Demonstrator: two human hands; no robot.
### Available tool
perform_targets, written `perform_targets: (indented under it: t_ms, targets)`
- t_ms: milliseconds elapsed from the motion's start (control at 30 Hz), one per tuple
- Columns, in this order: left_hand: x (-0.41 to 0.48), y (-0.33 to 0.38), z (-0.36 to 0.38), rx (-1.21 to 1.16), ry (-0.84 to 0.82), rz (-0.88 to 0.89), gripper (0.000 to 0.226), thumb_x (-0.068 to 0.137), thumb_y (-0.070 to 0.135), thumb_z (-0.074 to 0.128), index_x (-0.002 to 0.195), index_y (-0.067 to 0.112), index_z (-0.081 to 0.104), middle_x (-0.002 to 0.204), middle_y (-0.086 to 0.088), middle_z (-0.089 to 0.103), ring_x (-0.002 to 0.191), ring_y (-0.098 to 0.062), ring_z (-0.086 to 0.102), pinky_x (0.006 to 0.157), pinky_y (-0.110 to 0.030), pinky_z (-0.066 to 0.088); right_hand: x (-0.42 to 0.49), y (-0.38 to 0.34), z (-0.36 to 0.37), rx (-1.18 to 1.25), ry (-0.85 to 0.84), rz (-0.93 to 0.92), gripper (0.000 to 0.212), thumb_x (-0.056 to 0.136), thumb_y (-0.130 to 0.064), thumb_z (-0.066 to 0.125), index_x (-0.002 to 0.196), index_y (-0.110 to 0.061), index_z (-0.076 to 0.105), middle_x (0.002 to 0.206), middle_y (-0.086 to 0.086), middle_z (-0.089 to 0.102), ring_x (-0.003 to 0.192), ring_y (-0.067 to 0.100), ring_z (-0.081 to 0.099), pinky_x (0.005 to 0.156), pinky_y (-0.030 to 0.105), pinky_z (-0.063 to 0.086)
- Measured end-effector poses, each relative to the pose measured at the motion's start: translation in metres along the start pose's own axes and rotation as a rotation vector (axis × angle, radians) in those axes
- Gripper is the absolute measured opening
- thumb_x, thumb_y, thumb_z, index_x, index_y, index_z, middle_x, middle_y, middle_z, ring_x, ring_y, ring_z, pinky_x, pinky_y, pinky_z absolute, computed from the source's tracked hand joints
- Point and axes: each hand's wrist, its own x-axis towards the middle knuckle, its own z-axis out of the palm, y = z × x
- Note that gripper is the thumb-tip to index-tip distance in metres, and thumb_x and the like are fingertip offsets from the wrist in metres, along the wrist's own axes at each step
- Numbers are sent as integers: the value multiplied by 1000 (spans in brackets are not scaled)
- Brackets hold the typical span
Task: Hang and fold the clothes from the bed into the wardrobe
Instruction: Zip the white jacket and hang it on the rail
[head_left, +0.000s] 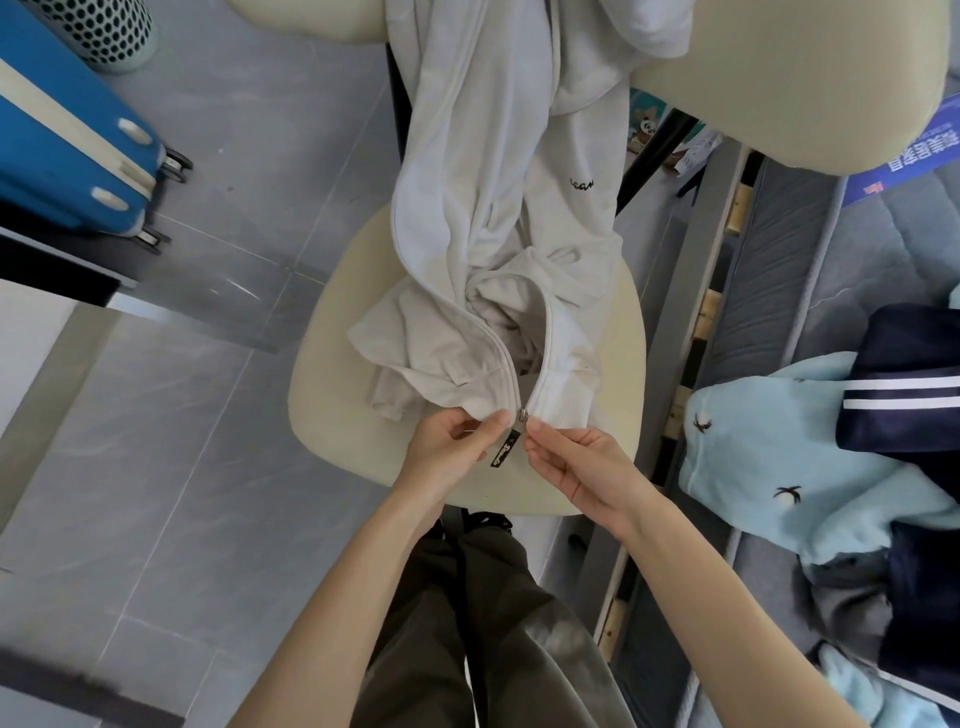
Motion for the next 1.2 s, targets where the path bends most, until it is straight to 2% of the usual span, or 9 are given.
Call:
perform_targets:
  t_ms: [133,267,367,533,600,733,867,1067,1200]
  targets:
    - [1,4,-5,179,-36,82,20,87,32,68,85,12,71,72,6,67,72,-4,58,75,-24,49,-3,4,1,0,4,9,10,86,-8,66,84,-1,72,75,6,73,67,7,70,64,16,56]
    - [-1,3,-7,412,-69,217,22,91,26,63,83,6,68,80,-8,70,71,-6,58,67,-20,45,-4,12,1,28,23,1,11,86,-8,65,84,2,70,74,7,71,65,7,68,66,17,57]
    - [-5,0,-6,478,-60,260,19,93,23,60,81,9,66,71,3,66,63,2,56,60,-10,41,-4,16,3,48,20,-3,12,87,-6,63,84,3,69,73,8,71,64,8,68,65,17,57]
    - [-5,0,-5,479,-34,276,20,90,23,63,78,8,66,68,2,65,62,-2,56,58,-12,41,-2,25,4,137,33,-19,14,87,-15,65,79,-4,67,74,6,66,65,8,64,64,17,56]
    - [-4,1,-5,478,-35,264,20,88,24,66,74,9,66,65,7,64,60,1,56,58,-12,41,-3,27,3,71,47,-11,19,89,-24,65,80,-7,67,74,4,64,65,8,61,65,18,54]
    - [-4,-1,-8,523,-3,261,21,85,27,71,81,6,69,79,0,71,76,-11,65,70,-23,48,-11,23,1,-246,33,42,34,91,-40,60,96,-7,69,82,1,65,65,8,52,65,20,48]
    - [-5,-5,-9,545,9,245,18,82,29,74,75,13,69,78,7,70,76,-1,63,67,-13,45,-14,15,2,-529,16,34,33,90,-38,63,100,-9,75,79,-4,59,61,7,42,61,19,42]
    - [-5,-10,-16,611,-59,213,25,90,29,65,94,5,72,93,-2,72,91,-11,64,84,-30,51,-14,8,9,-670,9,51,22,90,-33,65,82,-16,75,71,-9,61,56,7,41,56,18,38]
    - [-12,-22,-22,651,-92,155,27,93,30,59,101,7,69,99,-1,71,96,-13,63,86,-31,50,-11,2,14,-677,-5,142,23,93,-30,62,78,-15,71,66,-6,58,49,5,44,50,16,35]
